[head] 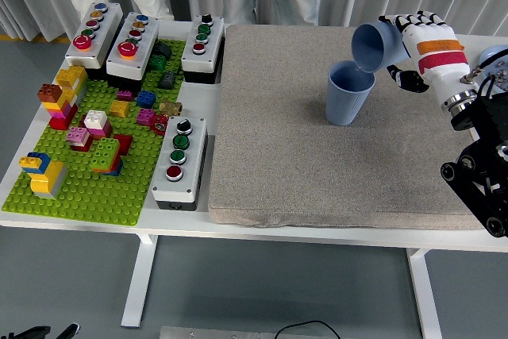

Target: Pick cup pour cup place

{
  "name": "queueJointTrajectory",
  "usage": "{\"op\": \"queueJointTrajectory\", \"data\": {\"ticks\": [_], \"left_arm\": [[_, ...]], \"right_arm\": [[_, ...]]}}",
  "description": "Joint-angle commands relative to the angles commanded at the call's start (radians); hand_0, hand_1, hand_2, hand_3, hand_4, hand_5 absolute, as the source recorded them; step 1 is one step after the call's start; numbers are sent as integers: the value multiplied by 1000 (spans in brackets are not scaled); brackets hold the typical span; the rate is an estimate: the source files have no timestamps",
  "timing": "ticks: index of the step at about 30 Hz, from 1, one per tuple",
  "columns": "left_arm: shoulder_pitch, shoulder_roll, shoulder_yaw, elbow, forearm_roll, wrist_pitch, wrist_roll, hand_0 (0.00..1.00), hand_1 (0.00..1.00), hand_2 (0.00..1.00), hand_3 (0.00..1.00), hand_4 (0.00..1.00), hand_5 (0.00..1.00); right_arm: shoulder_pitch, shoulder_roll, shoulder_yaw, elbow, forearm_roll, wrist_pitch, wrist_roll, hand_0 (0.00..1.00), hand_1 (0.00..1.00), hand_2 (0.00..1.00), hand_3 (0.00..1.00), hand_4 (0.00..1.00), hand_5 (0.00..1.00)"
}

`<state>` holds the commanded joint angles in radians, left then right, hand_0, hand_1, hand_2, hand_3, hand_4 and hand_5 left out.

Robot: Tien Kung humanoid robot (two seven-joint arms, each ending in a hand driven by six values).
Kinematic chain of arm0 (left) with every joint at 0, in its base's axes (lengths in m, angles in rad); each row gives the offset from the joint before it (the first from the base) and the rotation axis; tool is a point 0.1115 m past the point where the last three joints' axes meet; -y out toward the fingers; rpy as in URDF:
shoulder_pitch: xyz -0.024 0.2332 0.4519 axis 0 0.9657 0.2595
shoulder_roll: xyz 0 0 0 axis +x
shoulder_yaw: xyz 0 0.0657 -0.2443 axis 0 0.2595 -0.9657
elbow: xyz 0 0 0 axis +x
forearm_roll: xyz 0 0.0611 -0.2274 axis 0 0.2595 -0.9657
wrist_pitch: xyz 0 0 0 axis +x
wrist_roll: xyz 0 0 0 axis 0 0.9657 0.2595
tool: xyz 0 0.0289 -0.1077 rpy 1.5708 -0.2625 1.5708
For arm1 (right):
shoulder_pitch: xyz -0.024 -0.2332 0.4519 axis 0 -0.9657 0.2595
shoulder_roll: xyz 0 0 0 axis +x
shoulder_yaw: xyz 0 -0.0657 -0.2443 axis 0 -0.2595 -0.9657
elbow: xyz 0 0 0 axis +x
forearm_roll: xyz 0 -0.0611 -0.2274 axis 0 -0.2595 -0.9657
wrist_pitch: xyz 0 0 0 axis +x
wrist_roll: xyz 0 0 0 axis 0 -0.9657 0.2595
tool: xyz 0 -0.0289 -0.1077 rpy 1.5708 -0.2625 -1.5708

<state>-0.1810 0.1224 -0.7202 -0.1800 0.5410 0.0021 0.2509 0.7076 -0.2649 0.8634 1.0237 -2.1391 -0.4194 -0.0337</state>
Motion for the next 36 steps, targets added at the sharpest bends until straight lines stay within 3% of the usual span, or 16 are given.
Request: {"op": "queueJointTrajectory", "data": {"ticks": [36], "left_arm": [[0,1,-2,0,3,0,1,773,810,832,667,533,904]], "right_arm": [[36,-57,-113,5,-12,-35,-6,921,765,676,630,660,2]]}}
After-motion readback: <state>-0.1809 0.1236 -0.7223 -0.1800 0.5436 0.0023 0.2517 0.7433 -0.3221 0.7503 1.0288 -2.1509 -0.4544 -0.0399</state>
